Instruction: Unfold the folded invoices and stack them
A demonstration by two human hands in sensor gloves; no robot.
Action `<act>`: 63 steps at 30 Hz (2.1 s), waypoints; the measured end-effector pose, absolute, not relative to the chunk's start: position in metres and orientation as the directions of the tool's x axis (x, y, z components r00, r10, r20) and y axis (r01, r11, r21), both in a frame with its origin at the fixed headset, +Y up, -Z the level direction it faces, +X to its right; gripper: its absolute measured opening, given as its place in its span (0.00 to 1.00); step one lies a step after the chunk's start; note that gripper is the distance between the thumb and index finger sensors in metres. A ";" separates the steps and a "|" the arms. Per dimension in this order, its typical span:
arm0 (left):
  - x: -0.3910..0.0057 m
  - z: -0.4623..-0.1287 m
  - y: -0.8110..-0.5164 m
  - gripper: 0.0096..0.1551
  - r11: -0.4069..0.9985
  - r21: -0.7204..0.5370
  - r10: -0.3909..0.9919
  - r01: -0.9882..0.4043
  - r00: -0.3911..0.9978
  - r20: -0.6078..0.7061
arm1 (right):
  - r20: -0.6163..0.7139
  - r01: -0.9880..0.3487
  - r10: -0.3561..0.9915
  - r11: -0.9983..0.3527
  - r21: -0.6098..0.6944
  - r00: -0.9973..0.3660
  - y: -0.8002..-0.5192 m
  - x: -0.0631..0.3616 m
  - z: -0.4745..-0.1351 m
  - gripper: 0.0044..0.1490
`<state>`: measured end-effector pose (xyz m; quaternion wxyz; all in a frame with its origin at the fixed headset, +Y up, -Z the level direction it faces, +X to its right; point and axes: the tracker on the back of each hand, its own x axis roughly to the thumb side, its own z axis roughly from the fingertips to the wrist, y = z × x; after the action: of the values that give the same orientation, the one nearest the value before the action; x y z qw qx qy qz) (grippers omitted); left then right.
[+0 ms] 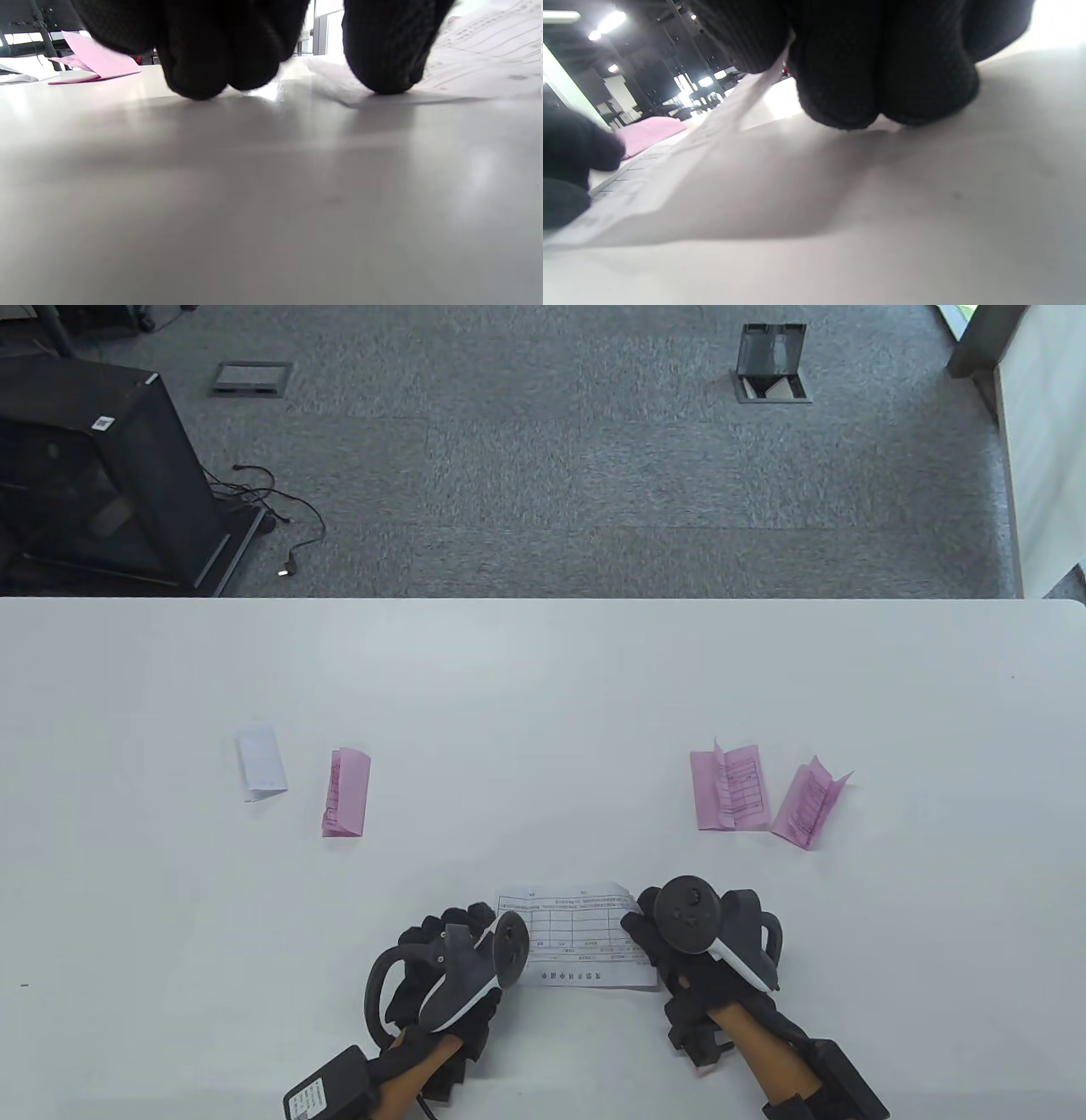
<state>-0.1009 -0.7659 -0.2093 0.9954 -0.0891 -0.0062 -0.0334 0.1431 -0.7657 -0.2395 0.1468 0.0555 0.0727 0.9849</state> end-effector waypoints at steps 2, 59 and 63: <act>-0.102 -0.210 -0.767 0.61 0.982 -0.186 -0.035 0.043 0.998 0.043 | 0.090 -0.246 0.263 -0.955 0.166 -0.961 -0.766 0.142 -0.240 0.26; -0.122 -0.223 -0.783 0.40 0.903 -0.409 0.174 -0.129 0.982 0.075 | 0.283 0.188 -0.126 -0.961 0.204 -0.951 -0.749 0.122 -0.237 0.42; -0.122 -0.224 -0.783 0.39 0.904 -0.408 0.175 -0.130 0.982 0.076 | 0.320 0.084 -0.061 -0.995 0.058 -0.945 -0.742 0.107 -0.228 0.42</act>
<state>-0.1215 -0.7831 -0.2237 0.9740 -0.2052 -0.0554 0.0783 0.1074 -0.7416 -0.2280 -0.0368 0.1610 0.0355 0.9856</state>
